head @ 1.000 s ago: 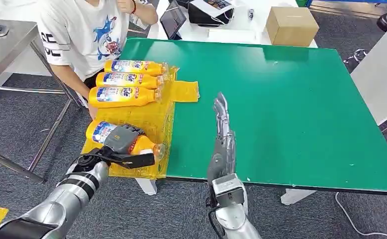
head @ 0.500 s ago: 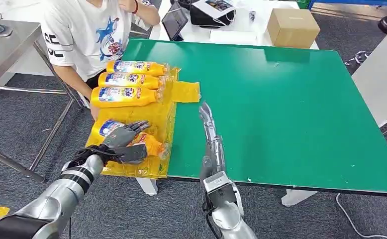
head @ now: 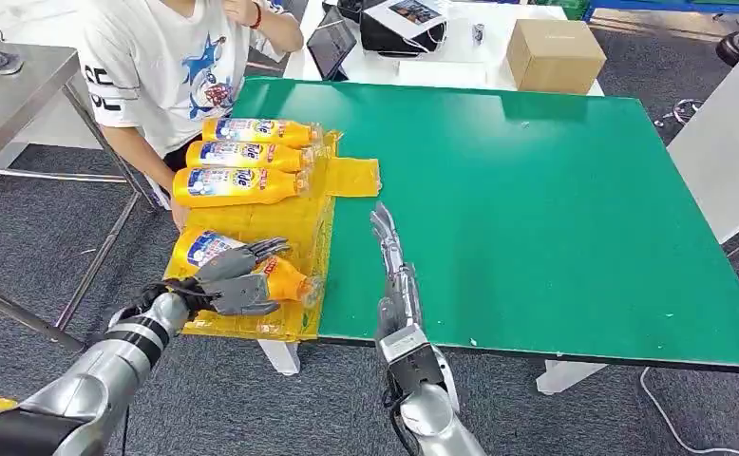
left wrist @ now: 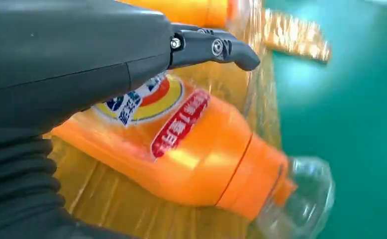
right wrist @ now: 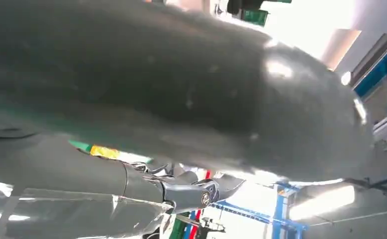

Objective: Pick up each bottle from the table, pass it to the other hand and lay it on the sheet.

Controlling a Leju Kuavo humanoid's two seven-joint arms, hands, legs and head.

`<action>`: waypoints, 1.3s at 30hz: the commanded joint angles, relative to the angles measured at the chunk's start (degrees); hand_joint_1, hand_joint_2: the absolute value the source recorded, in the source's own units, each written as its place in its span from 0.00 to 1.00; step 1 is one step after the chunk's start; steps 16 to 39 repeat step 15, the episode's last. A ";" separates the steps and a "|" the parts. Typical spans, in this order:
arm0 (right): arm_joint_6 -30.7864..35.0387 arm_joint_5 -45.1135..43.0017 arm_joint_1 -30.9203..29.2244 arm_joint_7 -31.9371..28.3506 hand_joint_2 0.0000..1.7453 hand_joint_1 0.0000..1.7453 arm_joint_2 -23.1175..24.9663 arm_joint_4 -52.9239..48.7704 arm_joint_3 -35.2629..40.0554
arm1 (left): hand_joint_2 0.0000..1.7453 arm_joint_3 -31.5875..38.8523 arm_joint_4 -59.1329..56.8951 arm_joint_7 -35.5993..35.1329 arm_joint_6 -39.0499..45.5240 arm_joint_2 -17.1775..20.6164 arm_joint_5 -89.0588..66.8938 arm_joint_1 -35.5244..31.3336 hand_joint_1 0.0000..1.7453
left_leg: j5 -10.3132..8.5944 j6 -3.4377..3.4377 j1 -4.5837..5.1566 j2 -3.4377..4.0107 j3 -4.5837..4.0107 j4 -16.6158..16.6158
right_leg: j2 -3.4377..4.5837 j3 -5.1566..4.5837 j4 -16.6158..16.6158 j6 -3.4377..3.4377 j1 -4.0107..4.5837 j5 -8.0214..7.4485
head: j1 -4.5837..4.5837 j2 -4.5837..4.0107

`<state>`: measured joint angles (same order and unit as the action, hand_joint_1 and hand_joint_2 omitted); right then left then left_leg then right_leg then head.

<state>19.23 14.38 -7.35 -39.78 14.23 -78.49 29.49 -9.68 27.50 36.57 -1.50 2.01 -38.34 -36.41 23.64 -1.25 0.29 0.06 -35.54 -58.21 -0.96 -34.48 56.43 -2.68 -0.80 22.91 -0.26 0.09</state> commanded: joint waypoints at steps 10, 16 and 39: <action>1.94 4.90 -1.84 3.29 0.00 0.00 -0.27 8.39 2.54 | 0.00 10.32 48.72 3.43 37.12 -11.12 32.83 14.25 0.00 | 0.09 0.09 -0.11 0.05 -0.43 -0.06 | 0.15 -0.42 -0.03 0.07 0.12 0.04 | 0.02 0.00; 3.10 6.32 -1.02 2.95 0.00 0.00 -0.82 7.87 2.37 | 1.00 10.49 54.18 3.43 34.36 -13.00 34.96 16.40 0.00 | 0.13 0.06 -0.11 0.02 -0.34 -0.01 | 0.16 -0.29 -0.08 0.06 0.09 0.09 | 0.00 0.00; 3.10 6.32 -1.02 2.95 0.00 0.00 -0.82 7.87 2.37 | 1.00 10.49 54.18 3.43 34.36 -13.00 34.96 16.40 0.00 | 0.13 0.06 -0.11 0.02 -0.34 -0.01 | 0.16 -0.29 -0.08 0.06 0.09 0.09 | 0.00 0.00</action>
